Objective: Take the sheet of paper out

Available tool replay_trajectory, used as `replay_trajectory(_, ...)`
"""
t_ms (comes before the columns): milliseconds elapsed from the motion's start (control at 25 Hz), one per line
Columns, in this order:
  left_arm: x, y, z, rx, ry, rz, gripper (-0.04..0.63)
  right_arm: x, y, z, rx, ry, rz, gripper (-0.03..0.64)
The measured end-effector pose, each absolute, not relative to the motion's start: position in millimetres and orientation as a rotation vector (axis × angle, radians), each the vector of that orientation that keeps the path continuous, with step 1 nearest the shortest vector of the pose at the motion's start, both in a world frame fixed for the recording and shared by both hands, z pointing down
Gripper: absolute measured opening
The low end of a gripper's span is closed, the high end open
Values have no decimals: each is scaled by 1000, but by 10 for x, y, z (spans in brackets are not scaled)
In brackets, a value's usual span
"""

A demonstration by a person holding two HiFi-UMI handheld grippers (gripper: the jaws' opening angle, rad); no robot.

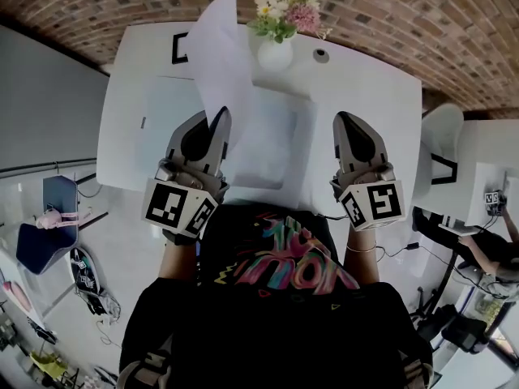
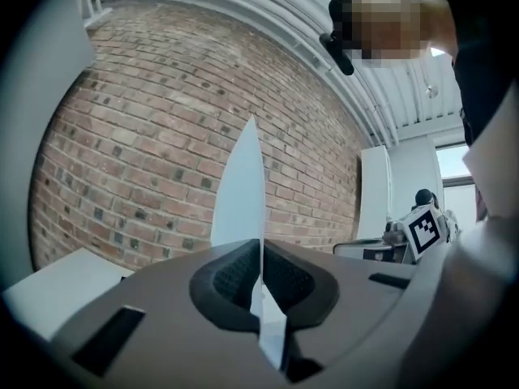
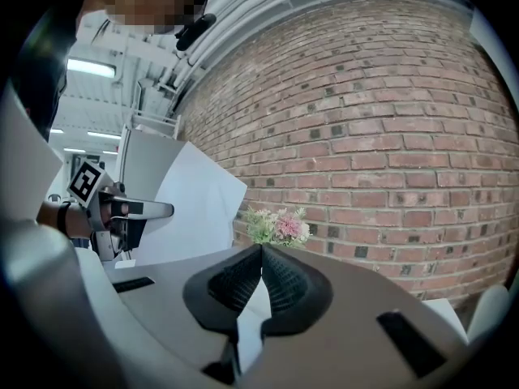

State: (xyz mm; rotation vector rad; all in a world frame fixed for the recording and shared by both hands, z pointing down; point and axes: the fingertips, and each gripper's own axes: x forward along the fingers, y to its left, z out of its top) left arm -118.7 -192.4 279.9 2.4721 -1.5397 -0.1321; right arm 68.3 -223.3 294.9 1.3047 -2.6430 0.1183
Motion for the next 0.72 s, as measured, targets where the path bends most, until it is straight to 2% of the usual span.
replay_trajectory(720, -1273, -1834, 2875, 2495, -1597, -91, 23, 618, -2148, 2974, 1295, -2656, 103, 17)
